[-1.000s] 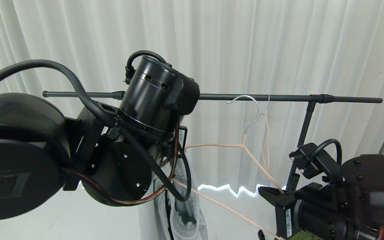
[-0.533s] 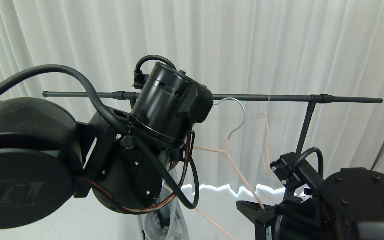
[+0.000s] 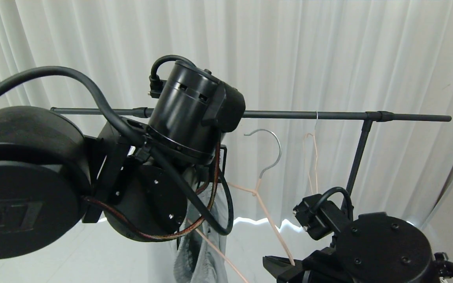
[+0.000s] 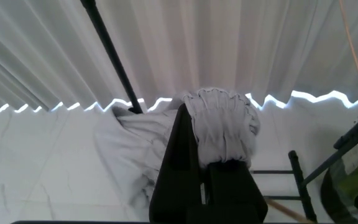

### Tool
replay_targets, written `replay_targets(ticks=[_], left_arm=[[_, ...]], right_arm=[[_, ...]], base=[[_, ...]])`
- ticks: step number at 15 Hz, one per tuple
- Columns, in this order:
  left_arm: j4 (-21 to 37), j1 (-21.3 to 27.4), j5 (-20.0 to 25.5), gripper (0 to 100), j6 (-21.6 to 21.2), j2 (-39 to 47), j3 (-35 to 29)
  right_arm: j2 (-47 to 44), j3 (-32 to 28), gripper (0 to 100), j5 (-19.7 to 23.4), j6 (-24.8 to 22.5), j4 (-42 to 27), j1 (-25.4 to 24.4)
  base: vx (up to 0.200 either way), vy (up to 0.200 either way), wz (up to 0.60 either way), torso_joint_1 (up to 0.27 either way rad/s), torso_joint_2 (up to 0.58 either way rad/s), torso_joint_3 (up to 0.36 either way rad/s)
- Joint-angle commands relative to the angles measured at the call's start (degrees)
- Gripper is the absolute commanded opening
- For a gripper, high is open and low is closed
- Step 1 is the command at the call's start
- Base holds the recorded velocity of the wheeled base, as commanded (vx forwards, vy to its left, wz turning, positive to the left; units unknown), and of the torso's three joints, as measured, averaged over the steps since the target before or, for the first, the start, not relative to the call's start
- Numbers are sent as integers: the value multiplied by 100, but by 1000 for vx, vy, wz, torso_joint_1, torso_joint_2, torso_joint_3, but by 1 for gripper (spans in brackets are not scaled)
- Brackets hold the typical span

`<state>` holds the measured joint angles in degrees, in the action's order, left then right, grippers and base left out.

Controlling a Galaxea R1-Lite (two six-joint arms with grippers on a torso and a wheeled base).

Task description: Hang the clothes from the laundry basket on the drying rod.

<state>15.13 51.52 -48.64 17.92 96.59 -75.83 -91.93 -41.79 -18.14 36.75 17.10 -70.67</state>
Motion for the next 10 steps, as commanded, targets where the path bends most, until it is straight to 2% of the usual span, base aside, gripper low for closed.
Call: replay_targets(ticks=[1, 6, 10], left_arm=[[-1, -195, -14, 0, -8, -26, -2], [43, -406, -14, 0, -25, -8, 50], [43, -63, -14, 0, -17, 36, 112]], right_arm=[[87, 83, 0, -14, 16, -76, 18], [518, 356, 0, -181, 16, -471, 387], [536, 294, 0, -216, 7, -427, 545]], base=[[0, 0, 0, 0, 0, 0], [0, 0, 0, 0, 0, 0], [0, 0, 0, 0, 0, 0]])
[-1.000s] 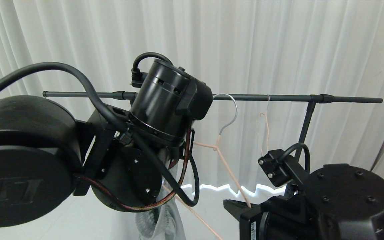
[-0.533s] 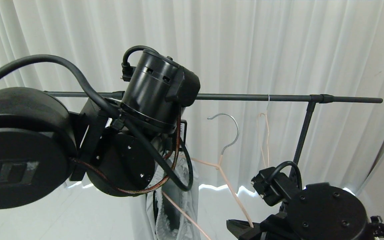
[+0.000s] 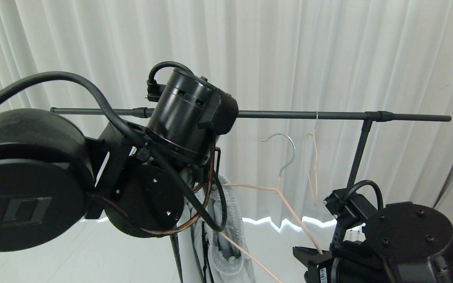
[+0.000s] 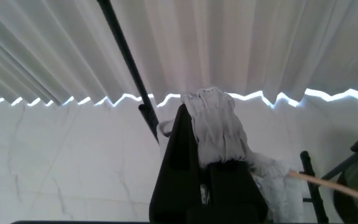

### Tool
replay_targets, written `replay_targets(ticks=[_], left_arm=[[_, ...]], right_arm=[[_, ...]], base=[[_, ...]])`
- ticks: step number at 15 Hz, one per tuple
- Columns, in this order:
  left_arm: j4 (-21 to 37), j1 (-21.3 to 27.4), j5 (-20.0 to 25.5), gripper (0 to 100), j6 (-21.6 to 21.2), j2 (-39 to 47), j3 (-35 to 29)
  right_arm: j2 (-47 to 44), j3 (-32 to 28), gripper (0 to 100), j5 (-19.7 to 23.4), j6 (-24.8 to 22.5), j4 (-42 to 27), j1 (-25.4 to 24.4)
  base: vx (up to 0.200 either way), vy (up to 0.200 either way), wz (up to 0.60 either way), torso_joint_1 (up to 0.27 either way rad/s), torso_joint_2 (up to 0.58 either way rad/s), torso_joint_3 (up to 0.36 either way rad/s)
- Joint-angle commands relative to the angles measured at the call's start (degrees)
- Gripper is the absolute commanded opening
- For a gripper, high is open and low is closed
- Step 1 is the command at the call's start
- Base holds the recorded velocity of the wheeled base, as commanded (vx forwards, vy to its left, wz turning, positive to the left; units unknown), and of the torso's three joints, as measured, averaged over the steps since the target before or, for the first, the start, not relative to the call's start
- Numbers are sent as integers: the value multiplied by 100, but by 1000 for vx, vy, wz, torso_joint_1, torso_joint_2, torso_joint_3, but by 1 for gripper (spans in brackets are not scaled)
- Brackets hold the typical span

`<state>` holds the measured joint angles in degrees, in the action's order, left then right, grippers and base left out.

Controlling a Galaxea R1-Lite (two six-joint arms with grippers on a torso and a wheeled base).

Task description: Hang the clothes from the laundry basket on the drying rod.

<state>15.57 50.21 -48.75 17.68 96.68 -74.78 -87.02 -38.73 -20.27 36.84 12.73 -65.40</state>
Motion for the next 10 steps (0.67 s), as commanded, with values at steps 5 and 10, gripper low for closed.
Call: replay_targets(ticks=[5, 10], left_arm=[[-10, 366, 15, 0, 157, 61, -46], [-10, 683, 32, 0, 298, 26, -257]], right_arm=[[-52, -223, 0, -100, -1, 46, -87], [-342, -223, 0, 129, -28, 547, -262]], base=[[0, 0, 0, 0, 0, 0], [0, 0, 0, 0, 0, 0]])
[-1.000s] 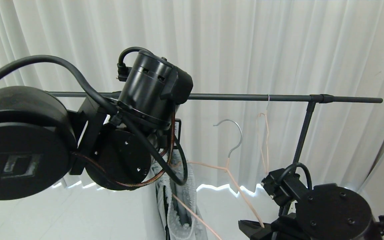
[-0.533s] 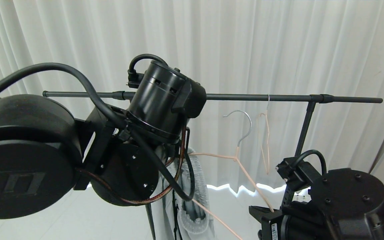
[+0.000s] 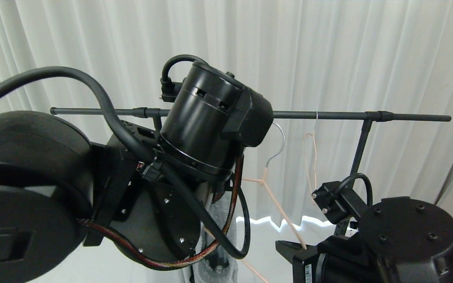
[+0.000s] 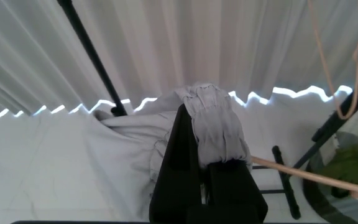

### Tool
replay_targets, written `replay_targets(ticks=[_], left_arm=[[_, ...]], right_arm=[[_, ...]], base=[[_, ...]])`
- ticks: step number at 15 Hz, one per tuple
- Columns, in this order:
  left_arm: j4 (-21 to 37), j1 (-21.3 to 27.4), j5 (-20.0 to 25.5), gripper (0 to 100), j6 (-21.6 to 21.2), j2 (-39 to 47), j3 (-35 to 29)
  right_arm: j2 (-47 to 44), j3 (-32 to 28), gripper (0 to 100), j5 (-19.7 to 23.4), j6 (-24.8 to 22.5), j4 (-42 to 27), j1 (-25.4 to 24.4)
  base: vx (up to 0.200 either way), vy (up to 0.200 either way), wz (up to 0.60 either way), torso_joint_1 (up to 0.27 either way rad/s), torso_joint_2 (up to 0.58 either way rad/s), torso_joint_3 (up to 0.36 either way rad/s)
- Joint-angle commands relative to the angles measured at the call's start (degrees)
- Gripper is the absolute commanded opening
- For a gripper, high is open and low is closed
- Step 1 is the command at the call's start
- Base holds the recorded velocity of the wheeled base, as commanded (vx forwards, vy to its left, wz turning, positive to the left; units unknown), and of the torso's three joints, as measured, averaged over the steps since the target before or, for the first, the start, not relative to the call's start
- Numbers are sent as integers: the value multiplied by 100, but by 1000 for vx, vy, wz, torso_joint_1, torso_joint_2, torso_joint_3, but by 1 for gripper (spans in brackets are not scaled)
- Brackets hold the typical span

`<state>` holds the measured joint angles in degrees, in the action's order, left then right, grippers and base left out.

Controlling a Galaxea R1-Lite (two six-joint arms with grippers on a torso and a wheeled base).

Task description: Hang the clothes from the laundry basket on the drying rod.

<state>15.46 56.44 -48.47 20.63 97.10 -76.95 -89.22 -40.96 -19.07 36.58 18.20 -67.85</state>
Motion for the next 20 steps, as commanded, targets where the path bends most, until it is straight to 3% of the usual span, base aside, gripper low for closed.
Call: replay_targets(ticks=[1, 11, 20], left_arm=[[1, 69, 4, 0, 20, -24, -57], [1, 183, 31, 0, 29, -235, -66], [1, 174, 39, 0, 38, -393, 154]], right_arm=[[-183, -8, 0, 52, -11, 105, -61], [-1255, -1133, 0, 52, 7, 219, -88], [-816, -984, 0, -27, -11, 500, 290]], base=[[0, 0, 0, 0, 0, 0], [0, 0, 0, 0, 0, 0], [0, 0, 0, 0, 0, 0]])
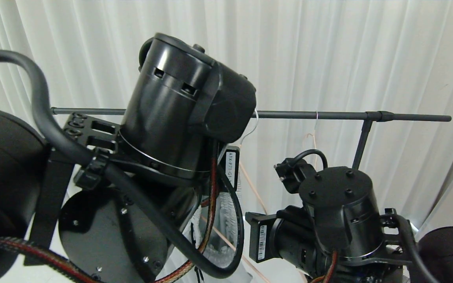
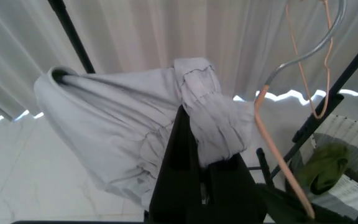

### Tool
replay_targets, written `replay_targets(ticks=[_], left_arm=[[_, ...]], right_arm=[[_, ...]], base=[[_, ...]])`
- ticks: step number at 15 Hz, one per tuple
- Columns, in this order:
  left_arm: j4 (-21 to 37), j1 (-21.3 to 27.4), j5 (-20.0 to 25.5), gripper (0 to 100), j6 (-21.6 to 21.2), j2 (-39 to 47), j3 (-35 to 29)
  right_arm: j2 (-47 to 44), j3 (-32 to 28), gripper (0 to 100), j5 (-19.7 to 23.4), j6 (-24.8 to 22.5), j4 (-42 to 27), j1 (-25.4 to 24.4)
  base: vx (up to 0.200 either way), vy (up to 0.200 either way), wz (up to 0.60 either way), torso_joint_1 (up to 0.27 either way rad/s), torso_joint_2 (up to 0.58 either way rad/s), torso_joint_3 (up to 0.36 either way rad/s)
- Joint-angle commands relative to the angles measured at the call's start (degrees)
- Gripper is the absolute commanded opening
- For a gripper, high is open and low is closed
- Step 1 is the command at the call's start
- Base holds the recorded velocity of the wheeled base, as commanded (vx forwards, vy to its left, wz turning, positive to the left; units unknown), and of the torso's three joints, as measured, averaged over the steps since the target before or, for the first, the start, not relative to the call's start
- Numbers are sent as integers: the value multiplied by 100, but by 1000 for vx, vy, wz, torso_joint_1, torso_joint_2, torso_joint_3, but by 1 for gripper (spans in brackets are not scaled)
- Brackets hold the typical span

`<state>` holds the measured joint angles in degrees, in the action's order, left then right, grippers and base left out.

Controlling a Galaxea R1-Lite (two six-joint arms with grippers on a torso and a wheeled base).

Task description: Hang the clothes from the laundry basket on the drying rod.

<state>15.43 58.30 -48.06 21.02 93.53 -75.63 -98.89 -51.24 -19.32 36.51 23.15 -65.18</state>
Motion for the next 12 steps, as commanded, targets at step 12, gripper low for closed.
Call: replay_targets(ticks=[12], left_arm=[[-40, 112, 112, 0, 17, -379, 505]], right_arm=[[388, 211, 0, 7, -680, 998, 155]], base=[[0, 0, 0, 0, 0, 0]])
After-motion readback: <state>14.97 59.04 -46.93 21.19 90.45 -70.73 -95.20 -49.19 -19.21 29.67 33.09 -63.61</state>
